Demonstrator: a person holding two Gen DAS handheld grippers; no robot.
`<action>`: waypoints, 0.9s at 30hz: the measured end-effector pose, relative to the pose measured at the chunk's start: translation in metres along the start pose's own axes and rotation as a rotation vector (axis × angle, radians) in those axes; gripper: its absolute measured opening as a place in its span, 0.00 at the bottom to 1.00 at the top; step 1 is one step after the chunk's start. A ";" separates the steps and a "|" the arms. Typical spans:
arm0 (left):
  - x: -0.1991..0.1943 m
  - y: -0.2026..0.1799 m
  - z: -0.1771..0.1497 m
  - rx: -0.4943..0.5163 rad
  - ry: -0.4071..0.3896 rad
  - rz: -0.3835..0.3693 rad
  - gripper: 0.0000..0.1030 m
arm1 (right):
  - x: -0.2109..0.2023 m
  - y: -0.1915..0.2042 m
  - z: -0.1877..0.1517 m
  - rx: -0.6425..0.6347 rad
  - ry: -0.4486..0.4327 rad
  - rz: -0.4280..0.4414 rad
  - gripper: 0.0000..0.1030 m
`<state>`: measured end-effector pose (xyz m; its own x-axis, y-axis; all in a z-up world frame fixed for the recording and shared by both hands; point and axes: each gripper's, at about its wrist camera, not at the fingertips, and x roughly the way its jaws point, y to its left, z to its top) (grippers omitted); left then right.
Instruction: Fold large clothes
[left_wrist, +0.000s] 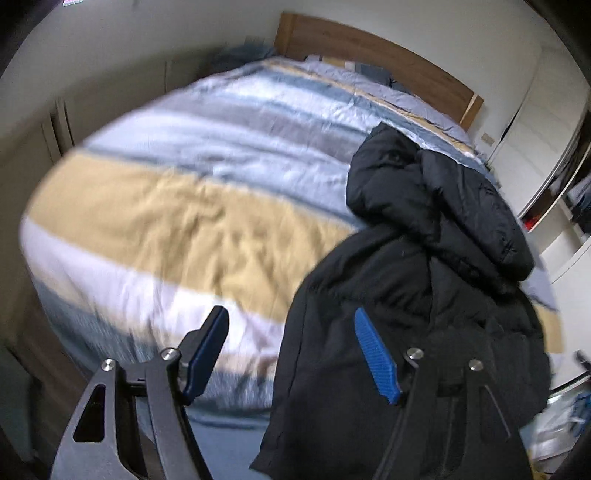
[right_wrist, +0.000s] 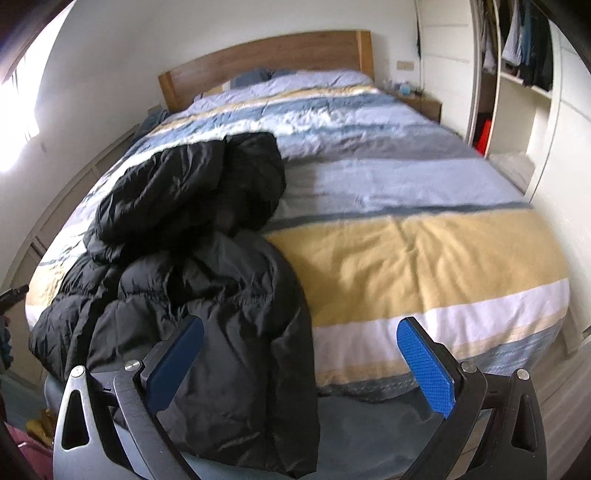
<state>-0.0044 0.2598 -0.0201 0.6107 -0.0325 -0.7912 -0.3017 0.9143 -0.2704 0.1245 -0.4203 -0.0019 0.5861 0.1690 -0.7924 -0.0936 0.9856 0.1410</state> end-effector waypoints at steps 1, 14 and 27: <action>0.002 0.005 -0.005 -0.021 0.015 -0.045 0.67 | 0.006 0.001 -0.002 -0.001 0.020 0.006 1.00; 0.066 0.038 -0.049 -0.254 0.176 -0.380 0.67 | 0.058 -0.006 -0.024 0.075 0.152 0.104 1.00; 0.081 0.042 -0.072 -0.375 0.243 -0.570 0.67 | 0.094 -0.030 -0.046 0.234 0.253 0.263 1.00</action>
<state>-0.0202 0.2661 -0.1349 0.5810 -0.5920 -0.5585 -0.2424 0.5293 -0.8131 0.1455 -0.4334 -0.1073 0.3484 0.4395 -0.8279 -0.0117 0.8852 0.4651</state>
